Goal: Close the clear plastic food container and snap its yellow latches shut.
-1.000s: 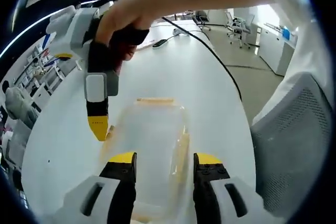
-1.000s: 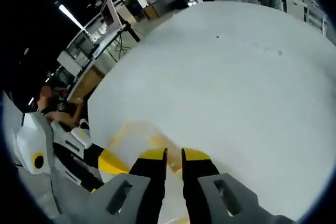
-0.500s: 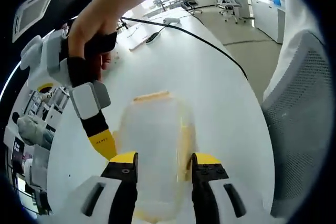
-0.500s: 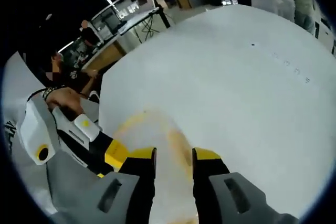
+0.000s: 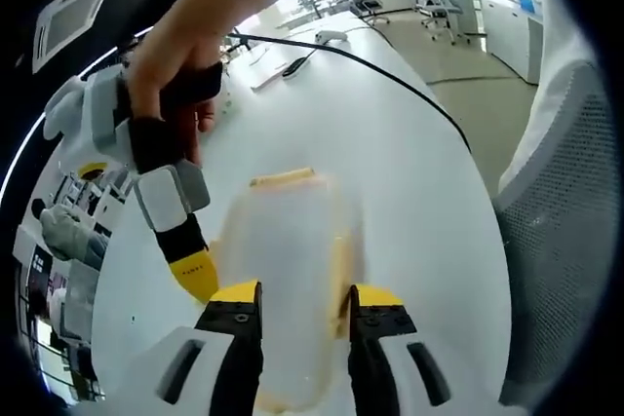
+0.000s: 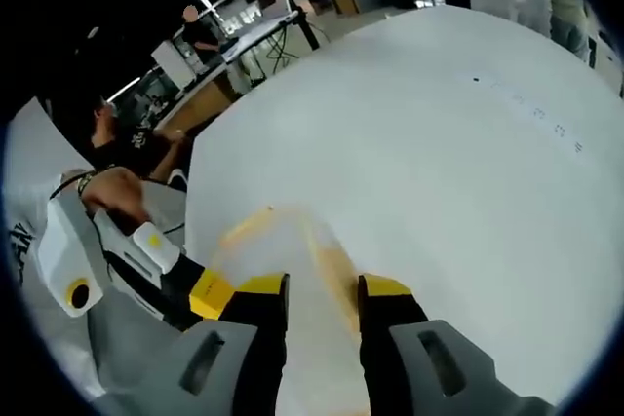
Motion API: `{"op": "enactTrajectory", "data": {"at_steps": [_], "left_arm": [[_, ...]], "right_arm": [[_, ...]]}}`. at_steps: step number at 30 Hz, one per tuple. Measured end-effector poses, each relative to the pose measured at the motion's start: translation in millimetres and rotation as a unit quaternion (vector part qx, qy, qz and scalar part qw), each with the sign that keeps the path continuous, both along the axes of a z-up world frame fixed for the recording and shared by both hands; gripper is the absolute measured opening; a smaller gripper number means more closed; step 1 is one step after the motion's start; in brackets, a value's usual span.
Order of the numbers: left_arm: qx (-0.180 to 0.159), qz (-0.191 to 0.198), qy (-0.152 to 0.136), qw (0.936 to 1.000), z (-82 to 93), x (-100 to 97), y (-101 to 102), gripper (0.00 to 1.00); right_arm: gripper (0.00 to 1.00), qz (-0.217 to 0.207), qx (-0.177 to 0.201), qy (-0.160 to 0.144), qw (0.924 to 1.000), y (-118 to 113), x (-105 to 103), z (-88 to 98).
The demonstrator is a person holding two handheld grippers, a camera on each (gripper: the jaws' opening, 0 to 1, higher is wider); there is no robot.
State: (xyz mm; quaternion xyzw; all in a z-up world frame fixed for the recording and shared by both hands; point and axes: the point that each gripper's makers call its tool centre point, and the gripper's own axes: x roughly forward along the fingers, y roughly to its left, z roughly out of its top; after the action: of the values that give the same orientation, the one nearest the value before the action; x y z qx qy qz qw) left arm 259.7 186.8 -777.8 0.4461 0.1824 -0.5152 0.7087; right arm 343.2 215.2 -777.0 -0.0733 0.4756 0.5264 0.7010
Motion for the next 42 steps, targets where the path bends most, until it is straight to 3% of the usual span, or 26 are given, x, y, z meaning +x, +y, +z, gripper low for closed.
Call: {"op": "enactTrajectory", "data": {"at_steps": [15, 17, 20, 24, 30, 33, 38, 42], "left_arm": [[0.015, 0.012, 0.007, 0.9998, -1.3, -0.8, 0.9, 0.21], [0.016, 0.017, 0.016, 0.9996, -0.4, 0.1, 0.8, 0.21], [-0.001, 0.033, 0.074, 0.9967, 2.4, -2.3, 1.5, 0.2], [0.011, 0.027, 0.083, 0.9961, 3.9, -0.4, 0.5, 0.19], [0.046, 0.02, 0.066, 0.9965, 2.5, -2.8, -1.7, 0.17], [0.067, 0.01, 0.044, 0.9967, 1.2, -3.0, -2.7, 0.15], [0.062, 0.01, 0.049, 0.9969, -0.4, -1.5, -3.3, 0.16], [0.069, 0.01, 0.041, 0.9967, 0.7, -2.9, -3.0, 0.16]], "right_arm": [[0.25, 0.002, 0.003, 0.005, 1.0, 0.0, -1.2, -1.7], [0.24, 0.005, 0.006, 0.004, 1.0, 0.2, -2.0, -1.3], [0.25, 0.006, 0.004, 0.007, 1.0, 0.7, -2.2, -1.5], [0.25, 0.007, 0.007, 0.005, 0.9999, 1.0, -1.9, -1.5], [0.25, 0.011, 0.009, 0.009, 0.9999, 1.2, -2.3, -1.8], [0.24, 0.013, 0.008, 0.007, 0.9999, 0.6, -2.4, -2.3], [0.24, 0.014, 0.012, 0.009, 0.9998, 1.4, -2.5, -2.1], [0.24, 0.029, 0.006, 0.034, 0.999, 2.5, -3.6, -2.8]]}}
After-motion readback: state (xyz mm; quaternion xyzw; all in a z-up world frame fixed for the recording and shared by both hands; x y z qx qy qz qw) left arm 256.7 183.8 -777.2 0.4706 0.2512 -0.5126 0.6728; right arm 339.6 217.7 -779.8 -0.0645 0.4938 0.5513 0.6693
